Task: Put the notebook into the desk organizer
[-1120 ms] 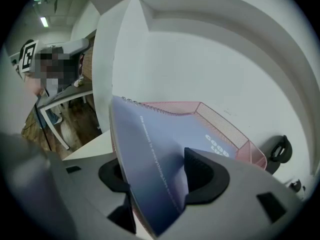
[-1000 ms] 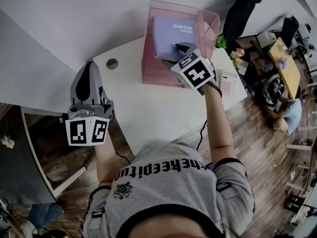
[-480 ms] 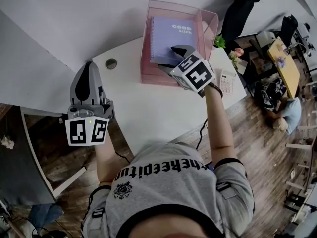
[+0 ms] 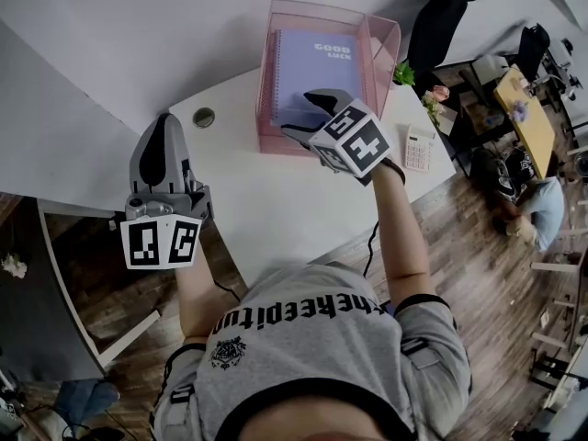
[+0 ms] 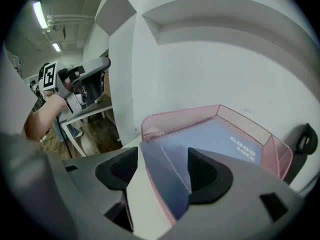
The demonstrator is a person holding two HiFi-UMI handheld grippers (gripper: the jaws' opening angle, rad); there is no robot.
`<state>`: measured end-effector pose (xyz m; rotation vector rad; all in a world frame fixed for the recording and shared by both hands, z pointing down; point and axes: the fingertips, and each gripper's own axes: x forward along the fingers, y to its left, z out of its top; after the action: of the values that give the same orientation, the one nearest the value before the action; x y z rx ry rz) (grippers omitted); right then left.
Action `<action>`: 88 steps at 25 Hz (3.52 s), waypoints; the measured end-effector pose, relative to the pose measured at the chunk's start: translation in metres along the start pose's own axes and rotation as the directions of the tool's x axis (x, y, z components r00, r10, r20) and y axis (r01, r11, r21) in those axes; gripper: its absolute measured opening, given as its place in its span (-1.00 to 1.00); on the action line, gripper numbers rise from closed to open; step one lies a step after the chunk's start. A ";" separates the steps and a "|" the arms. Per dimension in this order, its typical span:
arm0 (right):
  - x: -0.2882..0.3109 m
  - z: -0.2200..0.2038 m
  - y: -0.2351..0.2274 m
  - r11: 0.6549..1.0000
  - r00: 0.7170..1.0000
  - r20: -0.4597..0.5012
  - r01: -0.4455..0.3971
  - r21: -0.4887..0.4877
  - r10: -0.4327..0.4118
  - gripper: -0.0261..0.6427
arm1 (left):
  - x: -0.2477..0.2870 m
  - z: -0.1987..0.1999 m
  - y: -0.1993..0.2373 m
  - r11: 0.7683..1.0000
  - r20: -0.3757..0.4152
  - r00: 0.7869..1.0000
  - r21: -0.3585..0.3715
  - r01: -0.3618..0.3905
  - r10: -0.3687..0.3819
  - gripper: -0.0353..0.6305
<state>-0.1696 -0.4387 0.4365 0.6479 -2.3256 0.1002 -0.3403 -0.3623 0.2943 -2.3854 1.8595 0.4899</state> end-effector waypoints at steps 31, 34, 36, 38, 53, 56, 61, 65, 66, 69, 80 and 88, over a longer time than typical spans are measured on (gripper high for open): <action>-0.098 0.002 -0.025 0.909 0.827 0.426 0.223 0.353 -0.368 -0.92 | 0.015 0.008 -0.073 0.993 0.003 0.994 0.025 0.111 -0.112 -0.88; -0.112 -0.001 -0.025 0.900 0.805 0.447 0.230 0.371 -0.390 -0.92 | 0.012 0.011 -0.084 0.993 0.005 0.993 0.032 0.117 -0.117 -0.88; -0.122 -0.003 -0.025 0.894 0.788 0.461 0.242 0.377 -0.407 -0.92 | 0.011 0.013 -0.092 0.992 0.009 0.993 0.036 0.120 -0.121 -0.88; -0.133 -0.005 -0.024 0.889 0.773 0.471 0.257 0.380 -0.425 -0.92 | 0.009 0.015 -0.099 0.992 0.012 0.992 0.037 0.121 -0.122 -0.88; -0.214 -0.025 -0.009 0.842 0.665 0.524 0.353 0.407 -0.532 -0.91 | -0.020 0.027 -0.154 0.990 0.013 0.991 0.052 0.134 -0.135 -0.88; -0.230 -0.029 -0.003 0.833 0.643 0.535 0.369 0.412 -0.549 -0.91 | -0.027 0.030 -0.164 0.989 0.015 0.991 0.055 0.135 -0.136 -0.88; -0.259 -0.034 0.006 0.823 0.608 0.556 0.384 0.419 -0.567 -0.91 | -0.040 0.036 -0.182 0.988 0.020 0.990 0.062 0.140 -0.142 -0.88; -0.278 -0.040 0.013 0.813 0.587 0.563 0.400 0.424 -0.582 -0.91 | -0.049 0.039 -0.195 0.988 0.021 0.989 0.064 0.144 -0.145 -0.88; -0.283 -0.042 0.015 0.810 0.582 0.564 0.403 0.426 -0.586 -0.91 | -0.052 0.040 -0.198 0.987 0.022 0.989 0.065 0.144 -0.146 -0.88; -0.295 -0.048 0.021 0.803 0.571 0.565 0.413 0.429 -0.596 -0.91 | -0.059 0.042 -0.208 0.987 0.025 0.989 0.068 0.144 -0.146 -0.88; -0.332 -0.065 0.041 0.788 0.541 0.574 0.441 0.429 -0.615 -0.91 | -0.085 0.049 -0.236 0.986 0.022 0.989 0.082 0.145 -0.147 -0.88; -0.349 -0.079 0.054 0.782 0.531 0.574 0.443 0.439 -0.623 -0.91 | -0.101 0.050 -0.252 0.986 0.021 0.989 0.084 0.145 -0.147 -0.88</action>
<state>0.0710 -0.2237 0.2718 1.7859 -2.6914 -0.1968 -0.1311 -0.1901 0.2433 -2.4249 1.6445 0.4211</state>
